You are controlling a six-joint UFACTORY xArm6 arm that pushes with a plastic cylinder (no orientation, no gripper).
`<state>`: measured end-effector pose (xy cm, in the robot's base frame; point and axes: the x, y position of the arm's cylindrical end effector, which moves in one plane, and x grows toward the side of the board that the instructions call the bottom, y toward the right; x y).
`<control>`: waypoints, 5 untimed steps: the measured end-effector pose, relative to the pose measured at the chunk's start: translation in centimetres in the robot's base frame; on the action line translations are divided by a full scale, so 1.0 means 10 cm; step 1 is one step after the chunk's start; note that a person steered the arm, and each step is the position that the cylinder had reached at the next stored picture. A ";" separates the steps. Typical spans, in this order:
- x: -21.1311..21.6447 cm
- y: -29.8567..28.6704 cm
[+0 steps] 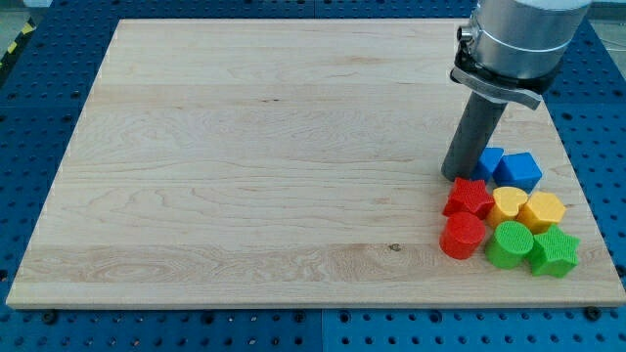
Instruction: Move your arm away from the triangle
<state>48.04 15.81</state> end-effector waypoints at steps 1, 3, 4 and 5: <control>-0.02 0.00; -0.24 -0.13; -0.46 -0.33; -0.51 -0.37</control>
<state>42.90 12.11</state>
